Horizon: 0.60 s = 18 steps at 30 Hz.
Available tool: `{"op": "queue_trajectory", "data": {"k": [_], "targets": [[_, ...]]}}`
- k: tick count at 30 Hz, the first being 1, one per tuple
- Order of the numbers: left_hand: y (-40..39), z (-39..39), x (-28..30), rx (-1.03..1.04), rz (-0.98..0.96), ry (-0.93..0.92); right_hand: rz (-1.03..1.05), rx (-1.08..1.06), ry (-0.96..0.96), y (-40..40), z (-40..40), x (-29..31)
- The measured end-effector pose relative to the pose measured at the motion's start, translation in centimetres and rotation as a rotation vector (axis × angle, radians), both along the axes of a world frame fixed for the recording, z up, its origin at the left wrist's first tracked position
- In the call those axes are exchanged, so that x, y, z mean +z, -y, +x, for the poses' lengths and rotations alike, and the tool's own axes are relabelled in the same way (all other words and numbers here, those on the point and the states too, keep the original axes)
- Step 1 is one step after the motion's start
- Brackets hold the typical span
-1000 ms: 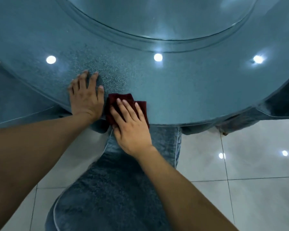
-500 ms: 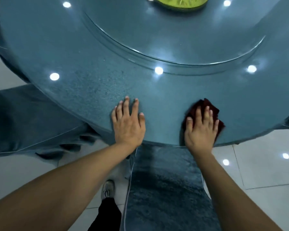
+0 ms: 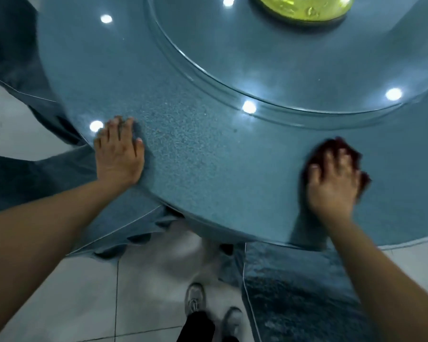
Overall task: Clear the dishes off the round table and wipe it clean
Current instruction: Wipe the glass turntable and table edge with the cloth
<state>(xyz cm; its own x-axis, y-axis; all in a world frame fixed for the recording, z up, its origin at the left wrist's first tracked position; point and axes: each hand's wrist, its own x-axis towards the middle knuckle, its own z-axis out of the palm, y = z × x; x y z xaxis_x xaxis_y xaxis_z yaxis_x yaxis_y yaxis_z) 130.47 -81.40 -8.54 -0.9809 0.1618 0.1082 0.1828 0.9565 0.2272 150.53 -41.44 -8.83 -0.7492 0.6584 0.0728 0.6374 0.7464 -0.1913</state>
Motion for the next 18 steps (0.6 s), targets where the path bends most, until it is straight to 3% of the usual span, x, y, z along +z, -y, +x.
{"op": "queue_trajectory", "data": {"k": [3, 5, 14, 18], "targets": [[0.3, -0.5, -0.9, 0.053, 0.080, 0.008, -0.127, -0.324, 0.011, -2.1, -2.6, 0.6], [0.2, -0.4, -1.1, 0.069, 0.086, 0.006, -0.116, -0.314, -0.012, 0.5, -5.6, 0.5], [0.8, -0.8, -1.2, 0.071, 0.085, 0.028, -0.077, 0.632, -0.132, 22.8, -19.5, -0.2], [0.7, -0.6, -1.1, 0.062, 0.092, 0.012, -0.111, 0.718, -0.116, 25.3, -18.7, -0.5]]}}
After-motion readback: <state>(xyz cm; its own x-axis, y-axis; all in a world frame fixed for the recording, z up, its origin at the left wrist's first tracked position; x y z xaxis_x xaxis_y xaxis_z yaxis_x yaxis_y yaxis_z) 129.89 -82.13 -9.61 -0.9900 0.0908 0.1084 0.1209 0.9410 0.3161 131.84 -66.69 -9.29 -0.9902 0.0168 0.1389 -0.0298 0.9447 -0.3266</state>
